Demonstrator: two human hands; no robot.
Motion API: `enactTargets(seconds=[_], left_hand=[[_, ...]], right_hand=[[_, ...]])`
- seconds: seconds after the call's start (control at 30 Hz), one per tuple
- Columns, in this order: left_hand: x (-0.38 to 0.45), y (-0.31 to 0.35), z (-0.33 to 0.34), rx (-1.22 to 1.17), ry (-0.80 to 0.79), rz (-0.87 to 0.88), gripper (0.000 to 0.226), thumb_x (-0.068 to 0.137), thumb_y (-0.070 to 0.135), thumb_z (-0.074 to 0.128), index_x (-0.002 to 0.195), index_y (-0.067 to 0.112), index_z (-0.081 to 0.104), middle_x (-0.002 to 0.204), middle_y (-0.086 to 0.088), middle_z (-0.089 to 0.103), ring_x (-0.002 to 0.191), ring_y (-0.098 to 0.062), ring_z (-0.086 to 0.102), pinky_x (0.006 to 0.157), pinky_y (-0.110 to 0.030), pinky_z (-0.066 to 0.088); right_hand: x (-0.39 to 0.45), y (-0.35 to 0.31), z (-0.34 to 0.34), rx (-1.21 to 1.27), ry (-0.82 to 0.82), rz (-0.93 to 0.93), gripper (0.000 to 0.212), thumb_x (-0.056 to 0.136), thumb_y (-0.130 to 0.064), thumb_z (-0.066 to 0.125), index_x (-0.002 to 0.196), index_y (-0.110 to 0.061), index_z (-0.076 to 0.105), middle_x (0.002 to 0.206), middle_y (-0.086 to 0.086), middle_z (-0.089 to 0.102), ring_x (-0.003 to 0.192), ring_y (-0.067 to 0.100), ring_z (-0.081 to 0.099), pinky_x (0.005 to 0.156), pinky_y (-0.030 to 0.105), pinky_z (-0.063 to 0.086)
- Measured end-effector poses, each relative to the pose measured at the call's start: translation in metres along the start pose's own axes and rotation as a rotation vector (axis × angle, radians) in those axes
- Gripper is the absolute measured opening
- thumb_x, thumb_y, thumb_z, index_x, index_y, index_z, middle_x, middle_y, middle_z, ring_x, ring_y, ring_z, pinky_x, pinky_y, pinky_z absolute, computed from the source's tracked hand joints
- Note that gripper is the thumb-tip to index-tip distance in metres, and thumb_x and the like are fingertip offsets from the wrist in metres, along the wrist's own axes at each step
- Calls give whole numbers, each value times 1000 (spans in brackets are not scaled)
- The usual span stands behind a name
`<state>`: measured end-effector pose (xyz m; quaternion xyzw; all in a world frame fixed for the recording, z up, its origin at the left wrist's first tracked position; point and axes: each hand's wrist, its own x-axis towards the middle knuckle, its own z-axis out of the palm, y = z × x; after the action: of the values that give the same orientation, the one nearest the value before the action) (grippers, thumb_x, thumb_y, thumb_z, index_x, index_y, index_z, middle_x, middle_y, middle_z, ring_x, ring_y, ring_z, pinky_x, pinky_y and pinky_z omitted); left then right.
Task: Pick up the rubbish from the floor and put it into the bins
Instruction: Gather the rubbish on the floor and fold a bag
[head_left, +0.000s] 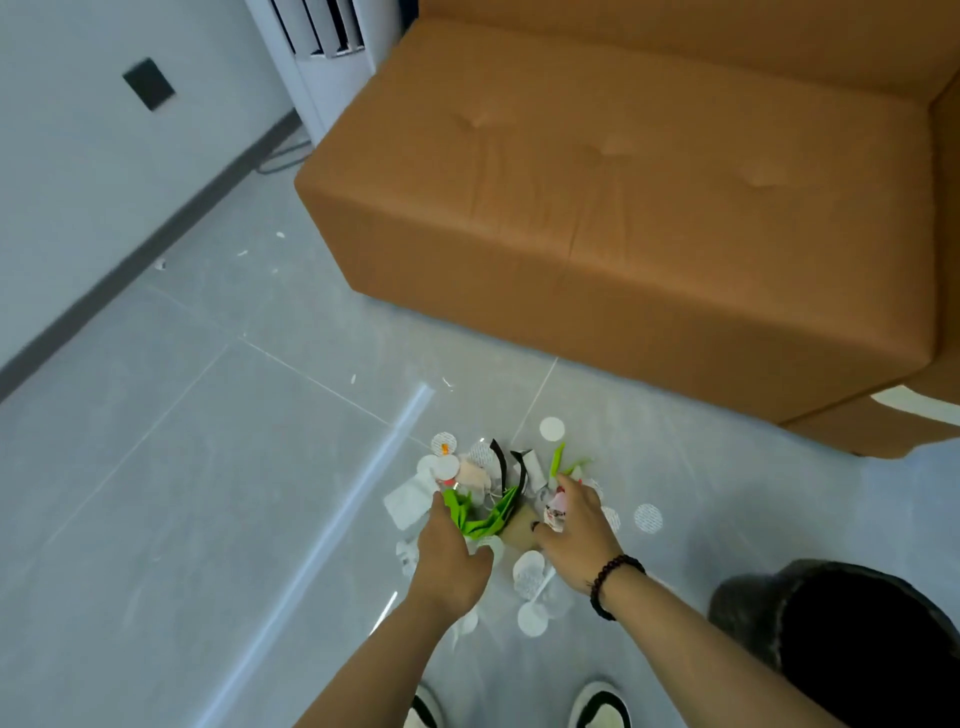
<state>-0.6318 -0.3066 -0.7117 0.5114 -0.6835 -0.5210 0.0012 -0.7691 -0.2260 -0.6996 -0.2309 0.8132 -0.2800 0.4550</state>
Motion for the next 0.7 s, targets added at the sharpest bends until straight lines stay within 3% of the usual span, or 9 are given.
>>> enactTargets(seconds=[0.07, 0.13, 0.27, 0.37, 0.47, 0.57, 0.7], left_hand=[[17, -21, 18, -25, -13, -40, 74, 84, 0, 61, 145, 9, 21, 125, 13, 37, 116, -5, 41, 86, -7, 27], [38, -42, 32, -62, -12, -45, 75, 85, -1, 60, 147, 7, 17, 128, 13, 35, 109, -4, 40, 83, -11, 30], [91, -87, 50, -178, 132, -39, 62, 88, -4, 54, 140, 18, 28, 109, 17, 39, 105, -6, 42, 86, -19, 34], [138, -134, 66, -131, 250, 81, 49, 84, 1, 56, 116, 36, 41, 108, 19, 48, 110, -7, 47, 94, -27, 40], [167, -173, 80, -125, 380, 181, 46, 89, -1, 52, 126, 26, 46, 119, 9, 47, 113, -8, 47, 98, -29, 42], [189, -201, 93, -159, 425, 142, 41, 91, 10, 58, 127, 22, 42, 126, 5, 41, 112, -9, 45, 100, -29, 41], [216, -237, 110, 49, 283, -96, 71, 82, 34, 69, 139, 12, 33, 138, -10, 38, 126, -27, 42, 107, -38, 37]], right_hand=[[22, 24, 19, -14, -1, -8, 62, 87, -11, 59, 141, -18, 31, 123, -4, 30, 130, 19, 31, 99, 18, 25], [47, 48, 42, -40, 9, -3, 55, 86, -10, 58, 136, -16, 36, 122, -2, 34, 128, 20, 35, 97, 18, 27], [101, 84, 88, -118, 7, -81, 59, 86, -14, 55, 140, -16, 31, 141, 2, 28, 132, 17, 32, 106, 22, 28], [143, 113, 120, -199, 119, -203, 51, 86, -14, 51, 135, -19, 37, 139, -2, 31, 128, 16, 37, 104, 29, 37], [181, 135, 145, -304, 206, -358, 45, 85, -11, 51, 130, -17, 44, 139, -2, 33, 130, 15, 32, 106, 26, 35], [221, 147, 156, -320, 294, -437, 44, 83, -8, 53, 127, -13, 48, 138, 2, 36, 132, 18, 29, 110, 26, 28], [252, 166, 159, -438, 255, -487, 43, 84, -10, 52, 127, -12, 47, 140, 3, 33, 134, 19, 23, 109, 25, 25]])
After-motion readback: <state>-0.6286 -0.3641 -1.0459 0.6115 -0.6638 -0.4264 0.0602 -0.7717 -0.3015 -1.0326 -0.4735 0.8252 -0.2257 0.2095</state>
